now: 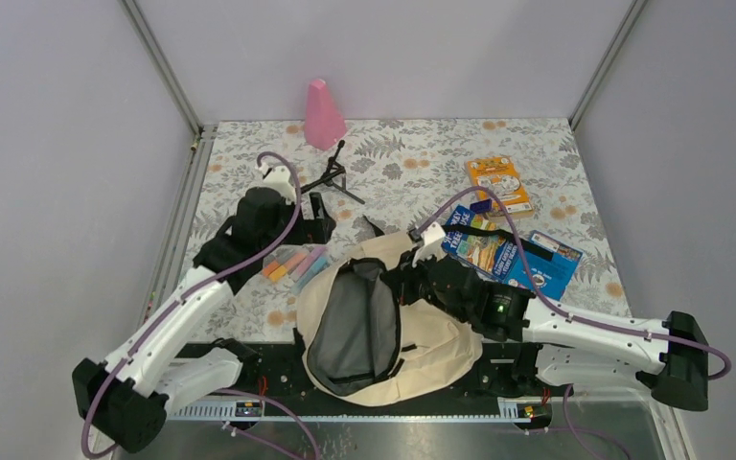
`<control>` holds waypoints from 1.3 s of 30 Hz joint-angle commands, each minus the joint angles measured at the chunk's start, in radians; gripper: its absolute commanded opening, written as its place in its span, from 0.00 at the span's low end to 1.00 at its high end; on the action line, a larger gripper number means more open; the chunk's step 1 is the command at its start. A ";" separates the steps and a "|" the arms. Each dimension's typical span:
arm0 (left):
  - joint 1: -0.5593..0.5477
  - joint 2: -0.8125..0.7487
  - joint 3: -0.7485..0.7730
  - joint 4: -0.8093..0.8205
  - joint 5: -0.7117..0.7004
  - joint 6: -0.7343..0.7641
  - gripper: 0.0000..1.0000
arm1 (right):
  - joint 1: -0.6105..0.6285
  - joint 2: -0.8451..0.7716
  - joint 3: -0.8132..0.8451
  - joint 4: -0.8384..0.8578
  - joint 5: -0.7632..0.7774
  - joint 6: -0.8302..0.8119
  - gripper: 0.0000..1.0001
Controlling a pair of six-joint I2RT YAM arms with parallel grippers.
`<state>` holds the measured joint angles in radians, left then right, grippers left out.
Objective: Pack the student bag
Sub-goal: Unzip the student bag at the center of the board.
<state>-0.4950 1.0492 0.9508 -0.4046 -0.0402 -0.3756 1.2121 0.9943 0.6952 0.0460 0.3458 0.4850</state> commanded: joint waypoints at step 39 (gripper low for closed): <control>-0.105 -0.012 -0.294 0.099 -0.052 -0.195 0.00 | -0.292 -0.112 0.124 -0.252 0.080 -0.071 0.00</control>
<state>-0.6296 1.0248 0.6075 -0.2794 0.0521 -0.5922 0.9604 0.9703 0.7414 -0.1684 0.2775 0.4793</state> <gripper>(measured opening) 0.034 0.033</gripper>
